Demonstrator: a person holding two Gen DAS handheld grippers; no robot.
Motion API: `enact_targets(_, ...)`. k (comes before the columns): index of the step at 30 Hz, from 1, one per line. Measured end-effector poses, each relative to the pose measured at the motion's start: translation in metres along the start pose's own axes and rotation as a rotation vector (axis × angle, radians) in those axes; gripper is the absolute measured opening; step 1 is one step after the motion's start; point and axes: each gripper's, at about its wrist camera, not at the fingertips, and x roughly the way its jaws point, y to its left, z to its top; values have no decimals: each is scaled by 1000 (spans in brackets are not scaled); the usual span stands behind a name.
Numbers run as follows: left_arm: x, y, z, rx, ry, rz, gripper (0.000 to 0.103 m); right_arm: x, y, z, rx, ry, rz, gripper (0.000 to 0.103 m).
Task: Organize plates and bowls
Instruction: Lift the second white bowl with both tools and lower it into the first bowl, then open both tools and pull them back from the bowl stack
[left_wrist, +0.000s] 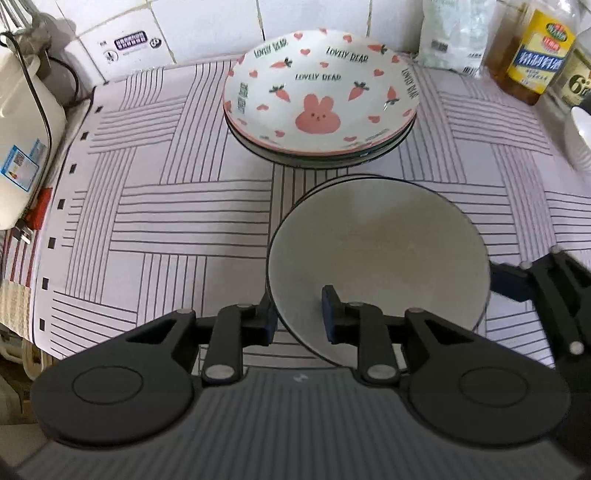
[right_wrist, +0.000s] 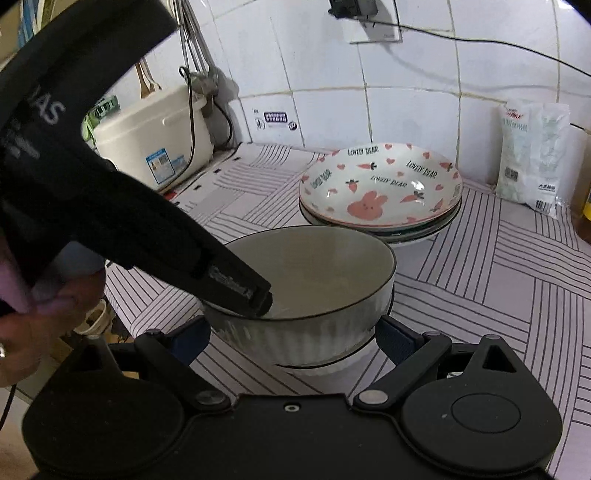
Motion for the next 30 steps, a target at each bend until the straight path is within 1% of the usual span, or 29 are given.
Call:
enact_targets(1, 2, 0, 0, -1, 5, 2, 21, 1, 2, 0, -12, 5, -18, 98)
enact_targets(5, 0, -1, -2, 14, -22, 9, 22, 10, 14, 4, -120, 67, -92, 99)
enact_targets(6, 0, -2, -3, 18, -26, 10, 22, 12, 15, 5, -135, 79, -98, 99)
enact_targets(8, 1, -2, -3, 21, -29, 13, 22, 13, 13, 5, -128, 85, -96, 99)
enact_targets(12, -6, -3, -5, 38, -26, 7, 24, 10, 5, 4, -67, 85, -96, 98)
enact_targets(17, -29, -7, -8, 68, -41, 2, 34, -16, 1, -7, -25, 31, -108, 98)
enact_targets(19, -41, -11, -10, 94, -57, 3, 36, -30, -1, -13, -12, 5, -122, 98)
enact_targets(23, -63, -20, -13, 140, -71, -8, 41, -63, -6, -22, 18, -73, -167, 98)
enact_targets(27, -83, -29, -13, 163, -85, -43, 41, -92, -12, -27, 8, -166, -202, 98)
enact_targets(30, -95, -37, -13, 175, -87, -69, 44, -112, -20, -30, 31, -229, -231, 98)
